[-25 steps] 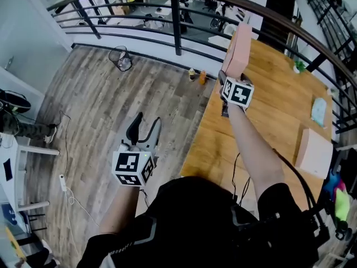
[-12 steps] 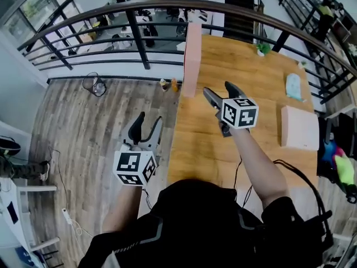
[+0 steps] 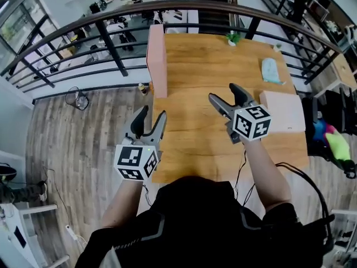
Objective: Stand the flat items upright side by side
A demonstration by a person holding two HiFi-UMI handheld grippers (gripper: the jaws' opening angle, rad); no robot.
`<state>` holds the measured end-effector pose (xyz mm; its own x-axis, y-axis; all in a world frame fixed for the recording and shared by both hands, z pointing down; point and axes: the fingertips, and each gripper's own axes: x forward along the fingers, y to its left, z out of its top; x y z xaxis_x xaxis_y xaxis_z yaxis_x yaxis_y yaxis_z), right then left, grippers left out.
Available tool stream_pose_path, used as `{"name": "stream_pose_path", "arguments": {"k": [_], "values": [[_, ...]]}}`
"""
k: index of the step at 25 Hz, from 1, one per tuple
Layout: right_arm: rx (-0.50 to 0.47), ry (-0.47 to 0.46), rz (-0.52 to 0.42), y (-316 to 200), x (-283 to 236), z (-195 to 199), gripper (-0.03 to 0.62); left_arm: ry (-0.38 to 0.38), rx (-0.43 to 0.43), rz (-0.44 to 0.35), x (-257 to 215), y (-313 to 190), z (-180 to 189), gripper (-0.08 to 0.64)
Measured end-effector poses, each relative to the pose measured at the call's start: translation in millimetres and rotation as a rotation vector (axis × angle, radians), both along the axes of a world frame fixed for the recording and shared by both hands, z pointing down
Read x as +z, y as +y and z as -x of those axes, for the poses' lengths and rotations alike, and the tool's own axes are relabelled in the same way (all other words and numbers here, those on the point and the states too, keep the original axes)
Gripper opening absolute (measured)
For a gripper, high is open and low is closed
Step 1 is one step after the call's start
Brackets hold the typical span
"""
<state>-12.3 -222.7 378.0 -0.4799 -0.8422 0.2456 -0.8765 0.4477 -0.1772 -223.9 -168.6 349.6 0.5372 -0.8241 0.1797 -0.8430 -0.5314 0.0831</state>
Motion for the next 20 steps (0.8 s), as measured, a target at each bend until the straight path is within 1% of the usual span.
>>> {"name": "stream_pose_path", "arguments": {"k": [5,8,11,13,16,18,20], "values": [[0.084,-0.017,-0.067,23,-19,-50,0.382,0.007,0.081,-0.01,-5,-6,-43,0.239],[0.14,0.014,-0.075,39,-24,-75,0.382,0.012,0.152,-0.012,-9,-10,-67,0.239],[0.178,0.048,-0.074,50,-25,-103,0.382,0.018,0.201,-0.008,-7,-12,-93,0.239],[0.232,0.065,-0.063,65,-22,-136,0.382,0.017,0.255,0.0,-4,-11,-121,0.239],[0.315,0.084,-0.043,95,-15,-186,0.382,-0.008,0.347,0.007,0,-3,-166,0.239],[0.356,0.085,-0.034,113,-11,-221,0.382,-0.025,0.367,-0.009,0,3,-191,0.239],[0.388,0.065,-0.044,129,-9,-262,0.382,-0.04,0.356,-0.029,1,7,-216,0.239]]}}
